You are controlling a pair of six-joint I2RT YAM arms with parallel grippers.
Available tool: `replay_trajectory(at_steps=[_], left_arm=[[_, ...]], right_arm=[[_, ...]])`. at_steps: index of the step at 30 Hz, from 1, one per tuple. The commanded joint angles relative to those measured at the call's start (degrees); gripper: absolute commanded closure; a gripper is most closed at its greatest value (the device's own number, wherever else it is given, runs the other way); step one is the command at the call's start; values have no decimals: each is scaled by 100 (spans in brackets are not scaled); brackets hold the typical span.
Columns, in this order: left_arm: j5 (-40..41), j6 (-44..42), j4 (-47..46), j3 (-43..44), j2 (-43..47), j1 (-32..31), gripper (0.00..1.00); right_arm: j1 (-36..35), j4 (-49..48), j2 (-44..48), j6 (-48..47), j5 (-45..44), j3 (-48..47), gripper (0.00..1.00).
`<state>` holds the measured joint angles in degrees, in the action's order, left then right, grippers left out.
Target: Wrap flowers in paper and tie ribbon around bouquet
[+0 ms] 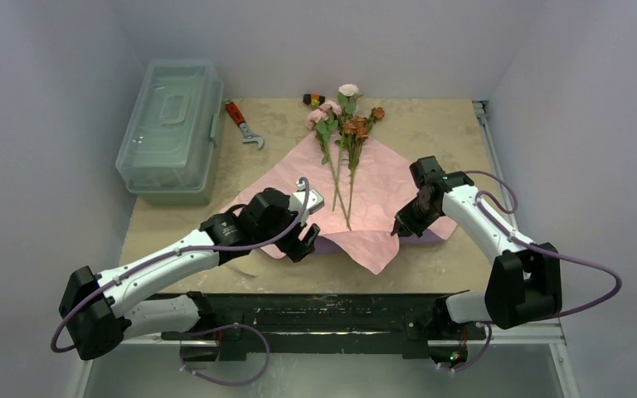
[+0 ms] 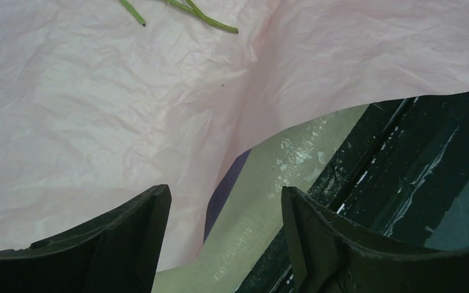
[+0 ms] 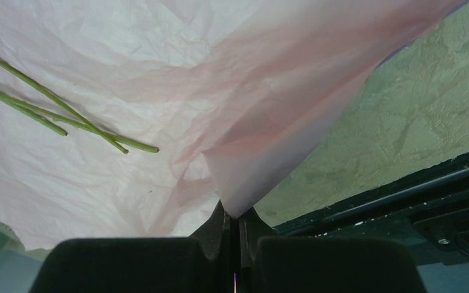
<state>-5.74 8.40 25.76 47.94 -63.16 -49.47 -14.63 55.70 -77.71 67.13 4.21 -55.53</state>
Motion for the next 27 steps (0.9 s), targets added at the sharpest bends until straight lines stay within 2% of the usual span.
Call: replay_trajectory(at_steps=[1, 6, 11, 12, 15, 16, 17, 19, 21, 23, 24, 25, 27], left_arm=[[359, -638, -670, -45, -212, -62, 30], [523, -767, -1102, -139, -567, -62, 30], [547, -792, -1847, -376, -632, -63, 40], [479, -810, -1983, -422, -659, -62, 48], [174, -814, -2070, -360, -927, -62, 87], [73, -952, -1997, -239, -1047, -62, 96], [46, -951, -1909, -147, -1158, -62, 100], [-62, -891, -1771, 0, -1275, -62, 100], [-195, -884, -1650, 132, -1297, -63, 100], [-341, -884, -1390, 333, -1316, -55, 100], [-406, -723, -1276, 418, -1325, -47, 100], [-496, -669, -1165, 493, -1348, -26, 100], [-802, -523, -1002, 612, -1458, 65, 100]], right_arm=[[24, 11, -86, -183, -126, -361, 100], [37, 44, -130, -299, -123, -381, 100], [36, 85, -165, -398, -96, -380, 100], [47, 87, -165, -428, -96, -380, 100], [77, 72, -173, -570, -17, -380, 100], [87, 64, -174, -615, 14, -380, 100], [96, 39, -166, -694, 76, -373, 100], [133, -104, -129, -1006, 331, -360, 97], [187, -163, -39, -1358, 508, -364, 69], [212, -363, 291, -1672, 610, -331, 34], [215, -422, 458, -1789, 555, -328, 22], [214, -492, 641, -1909, 480, -327, 16], [217, -518, 920, -2187, 380, -327, 11]])
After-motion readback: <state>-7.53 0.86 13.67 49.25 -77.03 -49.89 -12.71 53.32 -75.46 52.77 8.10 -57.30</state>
